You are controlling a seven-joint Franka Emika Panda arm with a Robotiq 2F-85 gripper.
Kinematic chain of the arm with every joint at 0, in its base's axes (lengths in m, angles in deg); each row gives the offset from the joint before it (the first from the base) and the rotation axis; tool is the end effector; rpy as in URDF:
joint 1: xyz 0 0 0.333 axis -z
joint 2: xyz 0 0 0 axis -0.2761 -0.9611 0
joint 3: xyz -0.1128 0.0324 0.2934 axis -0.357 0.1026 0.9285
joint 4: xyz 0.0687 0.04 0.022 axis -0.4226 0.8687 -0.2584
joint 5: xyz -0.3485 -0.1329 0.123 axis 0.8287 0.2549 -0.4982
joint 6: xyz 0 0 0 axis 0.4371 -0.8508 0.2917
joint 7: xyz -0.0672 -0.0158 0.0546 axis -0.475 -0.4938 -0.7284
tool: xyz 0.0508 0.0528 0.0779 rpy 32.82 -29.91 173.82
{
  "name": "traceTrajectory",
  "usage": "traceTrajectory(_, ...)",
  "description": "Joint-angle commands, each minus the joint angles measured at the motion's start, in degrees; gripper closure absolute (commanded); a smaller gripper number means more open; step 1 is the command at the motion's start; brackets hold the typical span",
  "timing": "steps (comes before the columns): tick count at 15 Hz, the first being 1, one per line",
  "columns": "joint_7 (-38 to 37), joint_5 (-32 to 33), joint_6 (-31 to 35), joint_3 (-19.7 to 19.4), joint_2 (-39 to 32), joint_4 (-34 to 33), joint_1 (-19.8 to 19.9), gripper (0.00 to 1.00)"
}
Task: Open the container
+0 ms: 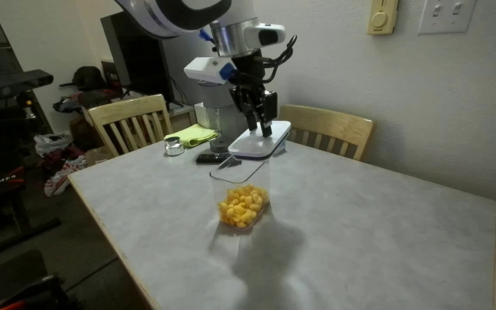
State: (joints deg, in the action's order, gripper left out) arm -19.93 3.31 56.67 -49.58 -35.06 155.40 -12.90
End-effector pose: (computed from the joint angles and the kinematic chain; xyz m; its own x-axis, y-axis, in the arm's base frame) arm 0.6142 -0.0905 0.3785 0.9651 -0.1586 0.2083 -0.1682 -0.9853 0.0293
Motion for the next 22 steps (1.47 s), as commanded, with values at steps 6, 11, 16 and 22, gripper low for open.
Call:
traceTrajectory(6, 6.6, 0.8, 4.7, -2.8, 2.1, 1.9, 5.5, 0.71)
traceTrajectory(11, 21.6, -14.5, 8.8, 0.2, 2.8, 4.3, 10.2, 0.71)
traceTrajectory(16, 22.5, -14.1, 9.7, -0.6, 0.1, 6.6, 9.4, 0.71)
traceTrajectory(22, 15.3, -4.1, 12.4, -2.5, -3.4, 8.9, 8.1, 0.71)
